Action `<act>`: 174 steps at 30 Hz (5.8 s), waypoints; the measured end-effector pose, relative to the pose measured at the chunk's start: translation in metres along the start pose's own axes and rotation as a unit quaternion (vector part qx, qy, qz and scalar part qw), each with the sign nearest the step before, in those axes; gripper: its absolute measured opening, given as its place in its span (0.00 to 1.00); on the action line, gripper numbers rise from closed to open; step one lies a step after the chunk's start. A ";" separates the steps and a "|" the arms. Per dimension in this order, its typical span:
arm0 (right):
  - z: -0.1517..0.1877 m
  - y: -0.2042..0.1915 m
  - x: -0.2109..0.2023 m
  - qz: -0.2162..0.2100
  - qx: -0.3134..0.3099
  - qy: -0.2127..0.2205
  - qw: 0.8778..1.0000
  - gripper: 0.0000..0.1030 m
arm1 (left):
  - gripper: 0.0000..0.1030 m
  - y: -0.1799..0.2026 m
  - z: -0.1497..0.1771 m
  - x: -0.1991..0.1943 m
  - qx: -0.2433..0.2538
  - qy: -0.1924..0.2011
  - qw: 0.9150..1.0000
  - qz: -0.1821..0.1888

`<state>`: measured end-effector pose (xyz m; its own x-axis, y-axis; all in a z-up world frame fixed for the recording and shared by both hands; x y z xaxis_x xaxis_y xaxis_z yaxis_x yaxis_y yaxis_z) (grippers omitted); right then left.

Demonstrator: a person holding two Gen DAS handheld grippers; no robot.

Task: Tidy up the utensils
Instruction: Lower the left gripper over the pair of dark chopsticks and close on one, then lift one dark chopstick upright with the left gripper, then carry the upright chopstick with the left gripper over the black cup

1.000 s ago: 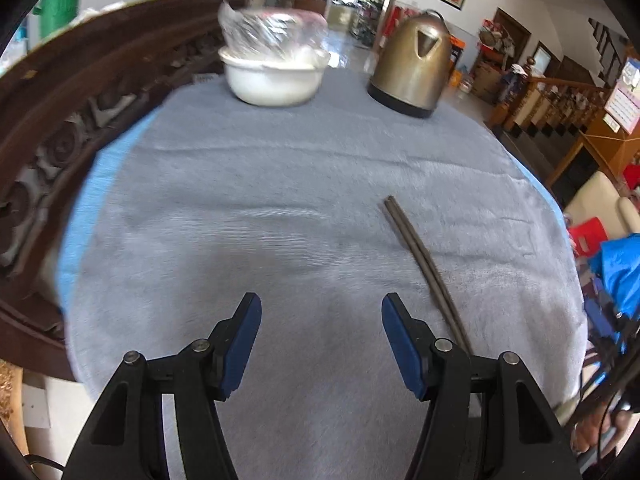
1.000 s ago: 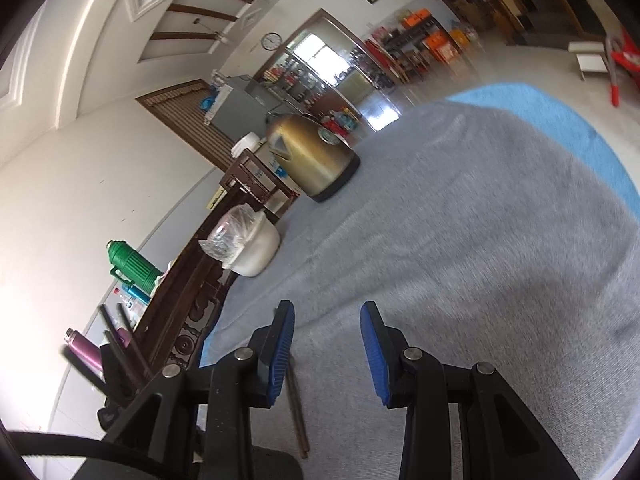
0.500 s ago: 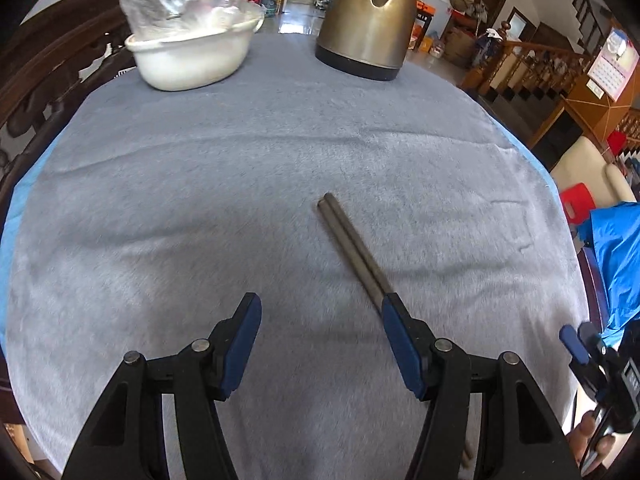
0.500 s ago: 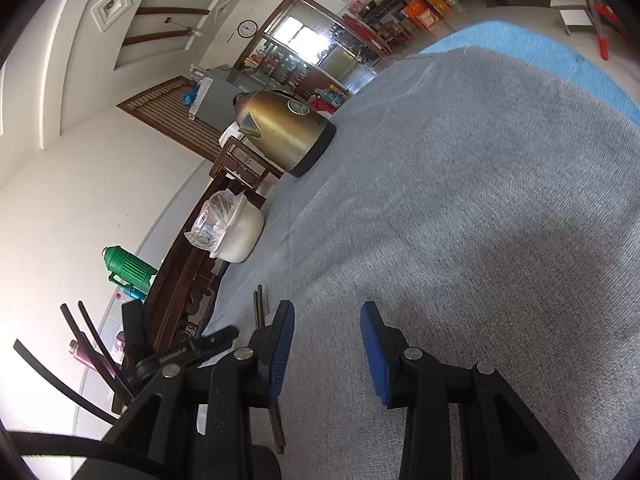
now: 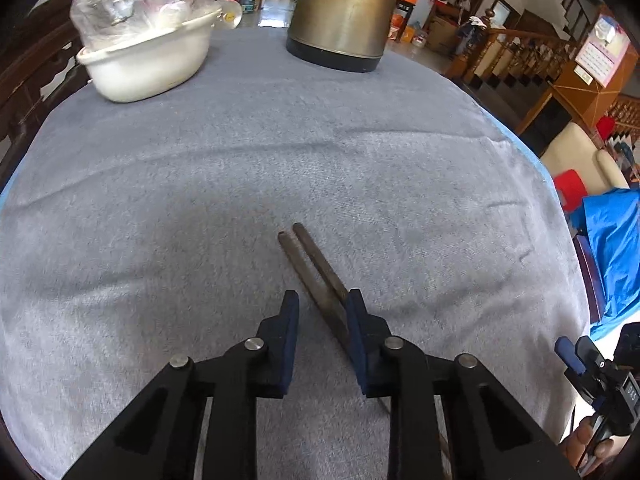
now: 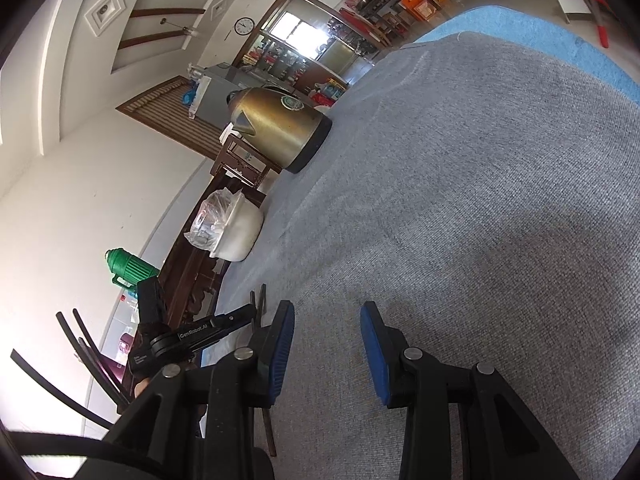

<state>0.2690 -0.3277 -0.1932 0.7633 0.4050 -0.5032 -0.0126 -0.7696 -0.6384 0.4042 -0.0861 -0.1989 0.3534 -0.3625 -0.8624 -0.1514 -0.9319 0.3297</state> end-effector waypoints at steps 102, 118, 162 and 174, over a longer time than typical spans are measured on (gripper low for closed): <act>-0.065 -0.073 -0.044 0.076 -0.154 0.037 0.984 0.06 | 0.05 -0.007 -0.026 -0.127 0.026 0.156 0.987 0.003; -0.051 -0.177 -0.140 -0.007 -0.211 0.150 0.966 0.06 | 0.05 -0.001 0.051 -0.271 0.023 0.290 0.956 0.039; 0.006 -0.275 -0.158 -0.084 -0.272 0.202 0.937 0.06 | 0.05 0.089 0.132 -0.372 0.092 0.394 0.914 0.021; 0.008 -0.272 -0.153 -0.080 -0.268 0.210 0.937 0.06 | 0.05 0.083 0.135 -0.373 0.082 0.395 0.915 0.018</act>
<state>0.1502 -0.1763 0.0525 0.9156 0.3937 -0.0811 0.3644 -0.8981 -0.2462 0.1349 -0.0261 0.0977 0.8927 -0.3495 -0.2846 -0.2887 -0.9283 0.2346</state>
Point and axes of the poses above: each gripper's, at about its wrist camera, not at the fingertips, and x roughly the way its jaws point, y to its right, z to its underside, the point moved 6 cm from there along x, roughly the way its jaws point, and after that the axes turned 12 degrees about -x, right-handed, at the moved point
